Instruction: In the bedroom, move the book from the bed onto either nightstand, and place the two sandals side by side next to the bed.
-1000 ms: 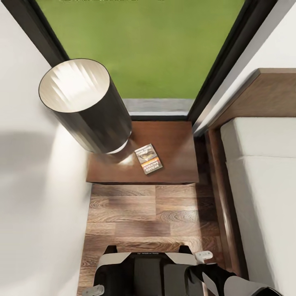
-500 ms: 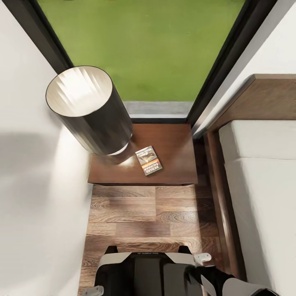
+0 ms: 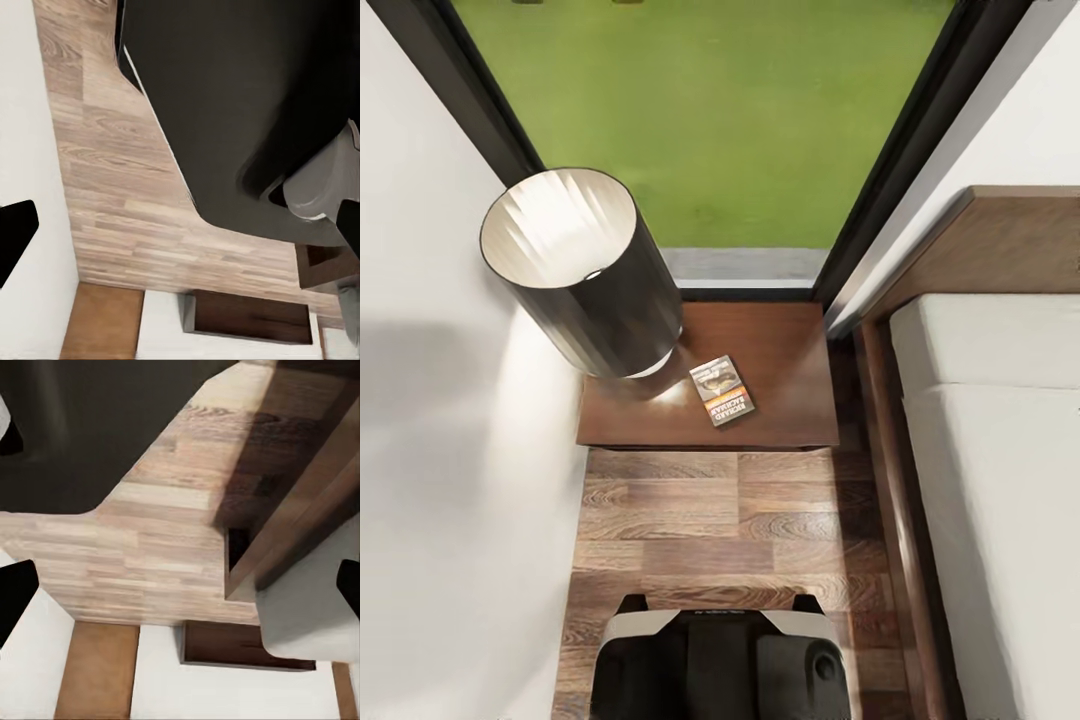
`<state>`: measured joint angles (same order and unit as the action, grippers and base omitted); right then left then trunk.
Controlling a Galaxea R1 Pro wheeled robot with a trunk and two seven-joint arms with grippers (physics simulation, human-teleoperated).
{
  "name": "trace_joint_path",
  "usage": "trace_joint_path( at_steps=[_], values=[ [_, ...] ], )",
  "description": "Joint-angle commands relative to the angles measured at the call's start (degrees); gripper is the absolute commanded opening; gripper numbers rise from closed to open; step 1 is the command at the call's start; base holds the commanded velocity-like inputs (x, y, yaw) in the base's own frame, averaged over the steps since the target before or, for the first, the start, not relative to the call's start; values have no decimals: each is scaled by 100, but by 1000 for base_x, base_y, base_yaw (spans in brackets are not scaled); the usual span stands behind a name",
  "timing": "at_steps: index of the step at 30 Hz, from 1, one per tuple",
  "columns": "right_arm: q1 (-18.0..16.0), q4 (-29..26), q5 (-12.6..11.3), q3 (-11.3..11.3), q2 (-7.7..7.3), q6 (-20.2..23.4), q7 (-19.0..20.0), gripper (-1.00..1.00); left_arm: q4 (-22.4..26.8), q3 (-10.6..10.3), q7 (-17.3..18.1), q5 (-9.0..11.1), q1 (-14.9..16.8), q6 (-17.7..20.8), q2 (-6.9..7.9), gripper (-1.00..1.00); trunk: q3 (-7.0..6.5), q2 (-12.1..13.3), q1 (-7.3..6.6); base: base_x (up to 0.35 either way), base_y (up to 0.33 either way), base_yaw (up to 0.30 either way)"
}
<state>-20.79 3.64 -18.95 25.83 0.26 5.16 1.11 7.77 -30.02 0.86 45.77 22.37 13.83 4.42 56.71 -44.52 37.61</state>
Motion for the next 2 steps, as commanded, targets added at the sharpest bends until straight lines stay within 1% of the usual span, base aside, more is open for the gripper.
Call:
trace_joint_path(
  at_steps=[1, 2],
  values=[
    [12, 6, -48, 47, 2, -13, 12, 100, -67, -19, 106, 16, -11, 24, 1, 100, -17, 38, -21, 0, 0, 0],
    [18, 4, -46, 47, 2, -27, 12, 100, -97, -19, 147, 15, -24, 22, 0, 100, -34, 78, -43, 0, 0, 0]
  ],
)
